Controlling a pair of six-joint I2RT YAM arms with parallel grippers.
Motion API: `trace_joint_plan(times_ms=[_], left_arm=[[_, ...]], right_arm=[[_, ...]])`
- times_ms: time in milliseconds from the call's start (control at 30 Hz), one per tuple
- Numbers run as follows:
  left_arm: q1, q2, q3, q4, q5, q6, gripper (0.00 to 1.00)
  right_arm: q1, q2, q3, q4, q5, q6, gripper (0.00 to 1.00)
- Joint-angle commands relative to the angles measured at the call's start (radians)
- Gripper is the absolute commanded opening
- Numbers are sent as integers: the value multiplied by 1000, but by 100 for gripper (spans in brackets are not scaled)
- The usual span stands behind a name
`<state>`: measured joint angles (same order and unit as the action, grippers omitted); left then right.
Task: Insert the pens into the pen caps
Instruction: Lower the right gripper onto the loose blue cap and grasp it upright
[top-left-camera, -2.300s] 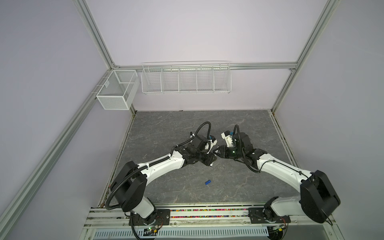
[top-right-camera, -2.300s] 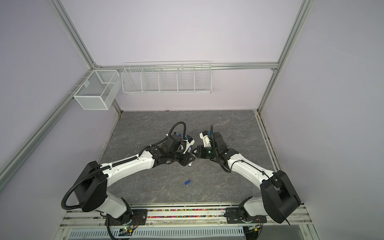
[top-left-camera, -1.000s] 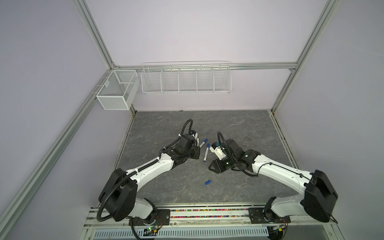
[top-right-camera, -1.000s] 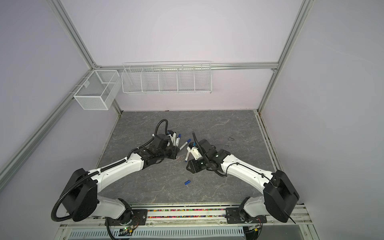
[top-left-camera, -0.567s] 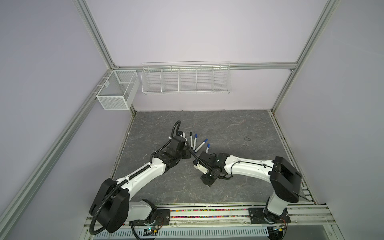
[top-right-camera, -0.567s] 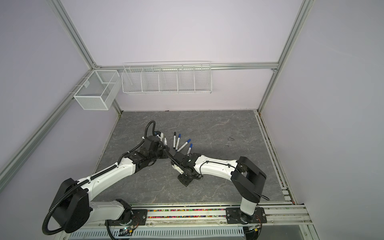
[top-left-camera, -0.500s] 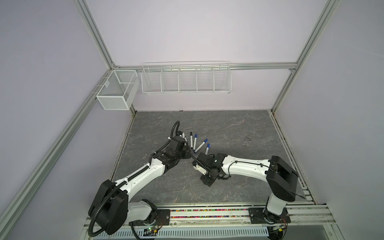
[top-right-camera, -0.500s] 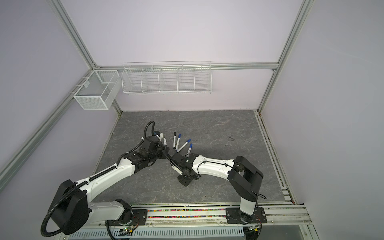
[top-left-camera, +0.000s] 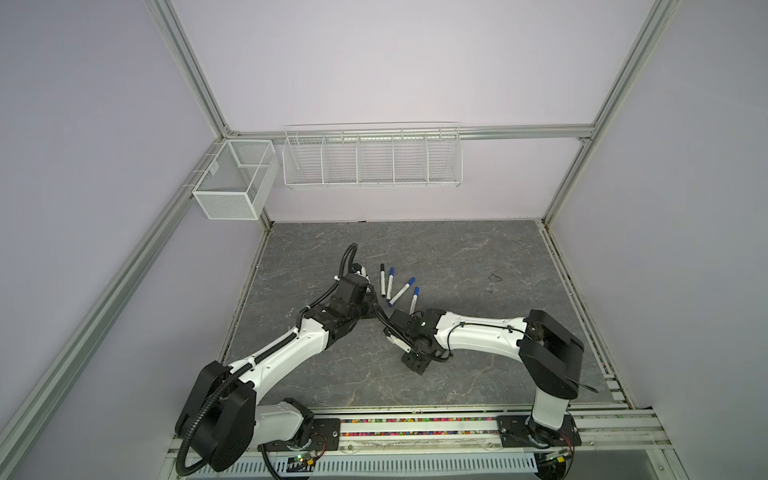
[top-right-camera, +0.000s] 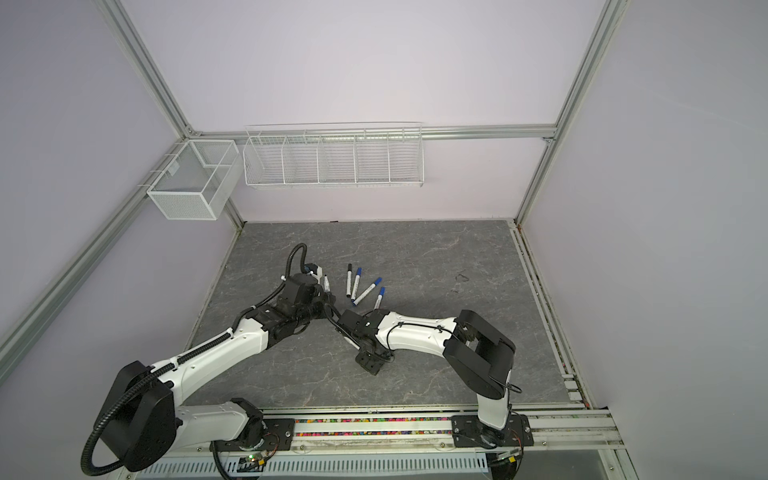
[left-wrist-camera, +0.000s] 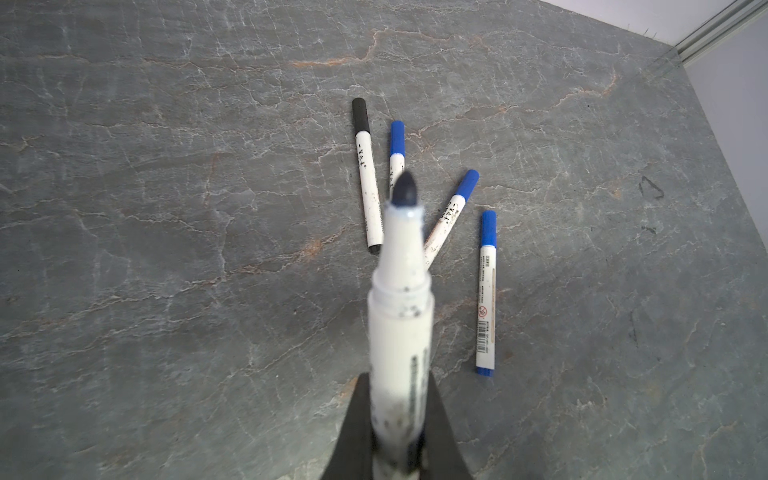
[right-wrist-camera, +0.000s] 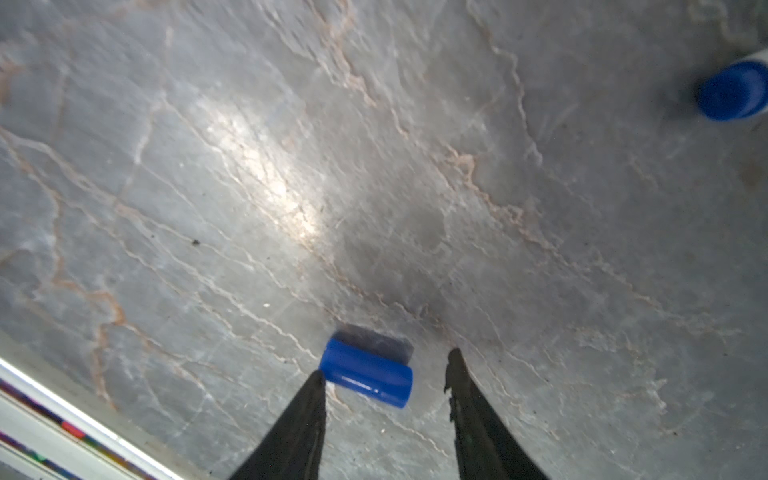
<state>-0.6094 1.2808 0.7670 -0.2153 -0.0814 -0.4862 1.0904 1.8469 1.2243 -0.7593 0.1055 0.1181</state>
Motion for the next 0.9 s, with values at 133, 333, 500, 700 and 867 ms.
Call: trace_joint_plan(times_ms=[133, 333, 500, 700, 867], left_arm=[[-1, -8, -10, 27, 12, -20, 0], [-1, 1, -6, 30, 28, -29, 0], [-1, 3, -5, 23, 27, -31, 0], [-1, 3, 0, 11, 22, -28, 0], [-1, 13, 1, 20, 36, -29, 0]], right_arm=[[18, 25, -23, -29, -11, -23, 50], [23, 22, -31, -28, -19, -26, 50], [24, 29, -37, -14, -17, -21, 49], [25, 25, -71, -5, -26, 5, 45], [24, 28, -92, 17, -31, 26, 34]])
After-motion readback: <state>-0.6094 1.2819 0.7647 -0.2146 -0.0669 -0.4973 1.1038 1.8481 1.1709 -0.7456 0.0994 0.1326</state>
